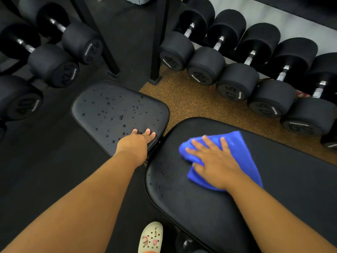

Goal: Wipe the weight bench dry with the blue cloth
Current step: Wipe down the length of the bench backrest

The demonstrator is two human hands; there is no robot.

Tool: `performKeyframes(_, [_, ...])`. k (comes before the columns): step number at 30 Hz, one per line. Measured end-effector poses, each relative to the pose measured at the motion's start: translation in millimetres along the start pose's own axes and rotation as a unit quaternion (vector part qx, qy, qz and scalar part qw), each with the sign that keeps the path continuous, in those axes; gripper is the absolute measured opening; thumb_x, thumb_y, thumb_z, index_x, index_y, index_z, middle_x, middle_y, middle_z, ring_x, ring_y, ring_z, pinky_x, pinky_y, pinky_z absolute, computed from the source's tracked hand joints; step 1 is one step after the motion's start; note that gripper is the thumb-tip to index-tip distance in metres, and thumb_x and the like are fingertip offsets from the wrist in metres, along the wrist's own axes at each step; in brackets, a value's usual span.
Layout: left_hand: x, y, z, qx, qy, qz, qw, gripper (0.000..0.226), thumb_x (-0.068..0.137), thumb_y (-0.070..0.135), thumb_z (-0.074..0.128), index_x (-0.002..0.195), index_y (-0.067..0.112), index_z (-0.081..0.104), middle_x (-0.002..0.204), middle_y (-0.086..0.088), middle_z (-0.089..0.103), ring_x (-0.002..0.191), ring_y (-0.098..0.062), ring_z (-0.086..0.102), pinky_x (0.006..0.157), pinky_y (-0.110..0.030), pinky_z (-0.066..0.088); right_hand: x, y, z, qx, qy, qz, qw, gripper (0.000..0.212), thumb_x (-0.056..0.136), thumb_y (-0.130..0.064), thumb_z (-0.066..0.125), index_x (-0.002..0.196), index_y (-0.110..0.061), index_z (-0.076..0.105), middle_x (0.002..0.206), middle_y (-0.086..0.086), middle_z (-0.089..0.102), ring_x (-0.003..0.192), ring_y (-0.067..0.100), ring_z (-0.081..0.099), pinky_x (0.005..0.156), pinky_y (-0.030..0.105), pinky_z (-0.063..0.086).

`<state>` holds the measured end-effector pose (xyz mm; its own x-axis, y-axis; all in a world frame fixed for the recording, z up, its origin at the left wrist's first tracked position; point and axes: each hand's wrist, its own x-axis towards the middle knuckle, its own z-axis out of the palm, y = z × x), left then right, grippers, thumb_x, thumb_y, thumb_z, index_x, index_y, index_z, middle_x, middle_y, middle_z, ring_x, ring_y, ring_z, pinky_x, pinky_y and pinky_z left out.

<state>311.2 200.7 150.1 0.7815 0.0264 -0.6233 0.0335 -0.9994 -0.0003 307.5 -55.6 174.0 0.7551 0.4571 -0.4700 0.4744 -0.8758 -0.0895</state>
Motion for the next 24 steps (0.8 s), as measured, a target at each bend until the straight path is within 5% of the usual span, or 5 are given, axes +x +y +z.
performKeyframes(5, [-0.7,1.9,0.6,0.007,0.002,0.001,1.000,0.091,0.089,-0.006,0.047,0.151,0.039,-0.002,0.160,0.016,-0.003,0.148,-0.026,0.001,0.099,-0.044,0.048,53.6,-17.9,-3.7,0.002,0.011,0.098,0.995,0.056,0.098,-0.047,0.024,0.152,-0.039,0.012,0.162,-0.012,-0.004,0.147,0.024,-0.016,0.111,0.062,-0.012])
performKeyframes(14, [-2.9,6.9,-2.8,-0.007,-0.014,-0.016,1.000,0.093,0.087,-0.005,0.049,0.151,0.038,-0.002,0.160,0.017,-0.003,0.149,-0.026,0.000,0.106,-0.043,0.041,27.0,-33.0,6.3,0.004,-0.022,-0.106,0.994,0.054,0.095,-0.045,0.037,0.148,-0.045,0.024,0.160,-0.021,0.008,0.149,0.012,-0.003,0.115,0.055,-0.011])
performKeyframes(21, [-4.5,9.8,-5.7,0.014,-0.015,-0.014,1.000,0.094,0.085,-0.008,0.048,0.152,0.035,-0.003,0.160,0.014,-0.004,0.148,-0.029,0.000,0.101,-0.045,0.047,76.7,17.4,-17.0,-0.007,0.028,0.120,0.992,0.056,0.098,-0.046,0.028,0.151,-0.039,0.015,0.162,-0.011,0.002,0.149,0.022,-0.007,0.113,0.062,-0.006])
performKeyframes(24, [-5.3,9.4,-4.0,0.017,-0.009,-0.006,1.000,0.091,0.087,-0.006,0.047,0.152,0.034,-0.003,0.160,0.013,-0.004,0.148,-0.030,0.001,0.100,-0.046,0.047,98.6,2.0,-17.2,-0.012,0.017,0.127,0.992,0.059,0.096,-0.046,0.028,0.153,-0.035,0.015,0.162,-0.008,0.002,0.148,0.026,-0.008,0.111,0.066,-0.008])
